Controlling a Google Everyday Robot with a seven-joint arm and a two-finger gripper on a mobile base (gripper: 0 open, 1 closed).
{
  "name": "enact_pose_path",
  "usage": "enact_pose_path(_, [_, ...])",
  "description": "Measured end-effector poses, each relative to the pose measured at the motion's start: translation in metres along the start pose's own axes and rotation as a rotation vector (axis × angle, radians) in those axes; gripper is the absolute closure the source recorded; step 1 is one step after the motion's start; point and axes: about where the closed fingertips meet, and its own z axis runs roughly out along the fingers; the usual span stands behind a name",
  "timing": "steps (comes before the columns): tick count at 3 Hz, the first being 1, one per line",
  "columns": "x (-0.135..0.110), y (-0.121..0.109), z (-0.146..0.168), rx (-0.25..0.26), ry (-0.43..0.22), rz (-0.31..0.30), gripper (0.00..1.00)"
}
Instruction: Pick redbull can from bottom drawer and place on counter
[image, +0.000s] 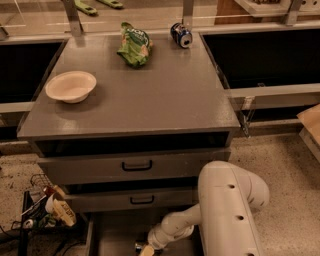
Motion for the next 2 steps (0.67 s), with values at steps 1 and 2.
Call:
enact_pose_path(1, [0.0006,0.0009,0.0056,-0.007,0.003,-0.003,0.0])
enact_pose_path(2, [0.0008,0.0009,0.0058,-0.008,0.003,-0.003,0.0])
